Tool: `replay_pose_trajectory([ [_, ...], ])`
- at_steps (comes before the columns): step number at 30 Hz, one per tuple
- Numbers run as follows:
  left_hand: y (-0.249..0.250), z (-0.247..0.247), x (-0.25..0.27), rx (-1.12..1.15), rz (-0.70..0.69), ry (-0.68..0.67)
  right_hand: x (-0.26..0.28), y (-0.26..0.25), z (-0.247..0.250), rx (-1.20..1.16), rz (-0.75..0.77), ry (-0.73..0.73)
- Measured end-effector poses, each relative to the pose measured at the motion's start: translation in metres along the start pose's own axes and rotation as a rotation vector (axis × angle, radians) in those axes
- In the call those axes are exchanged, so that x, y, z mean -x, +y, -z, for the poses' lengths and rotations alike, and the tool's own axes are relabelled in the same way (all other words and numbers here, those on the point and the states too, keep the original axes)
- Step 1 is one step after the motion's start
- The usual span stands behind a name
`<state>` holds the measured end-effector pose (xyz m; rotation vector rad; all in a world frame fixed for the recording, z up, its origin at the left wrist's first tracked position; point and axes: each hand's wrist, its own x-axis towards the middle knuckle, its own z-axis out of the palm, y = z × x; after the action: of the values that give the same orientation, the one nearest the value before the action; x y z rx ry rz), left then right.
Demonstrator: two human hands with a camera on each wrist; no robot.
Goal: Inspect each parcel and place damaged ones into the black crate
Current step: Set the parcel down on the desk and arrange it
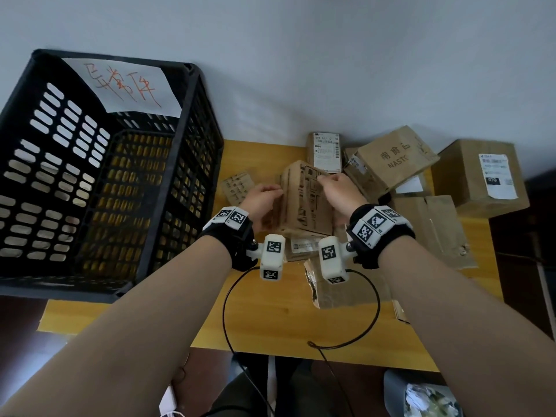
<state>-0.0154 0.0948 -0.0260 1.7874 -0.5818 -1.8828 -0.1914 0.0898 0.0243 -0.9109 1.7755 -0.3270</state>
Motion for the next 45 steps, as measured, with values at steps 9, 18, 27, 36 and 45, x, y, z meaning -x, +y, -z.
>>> replay_pose_trajectory([
  [9,-0.003,-0.011,-0.002,-0.072,-0.097,-0.011,-0.068,0.047,-0.013,-0.029,-0.024,-0.07],
  [18,-0.008,-0.003,-0.001,-0.066,-0.035,-0.013,0.019,-0.008,0.004,0.13,0.333,0.17],
  [27,-0.01,-0.002,-0.002,-0.102,0.002,0.003,0.011,-0.017,-0.007,0.548,0.313,-0.033],
  [36,-0.01,-0.005,-0.011,-0.118,0.018,0.022,-0.006,-0.016,-0.013,0.695,0.322,-0.029],
  [45,-0.009,0.002,0.0,-0.059,0.055,-0.061,-0.006,-0.002,0.018,-0.015,0.237,0.181],
])
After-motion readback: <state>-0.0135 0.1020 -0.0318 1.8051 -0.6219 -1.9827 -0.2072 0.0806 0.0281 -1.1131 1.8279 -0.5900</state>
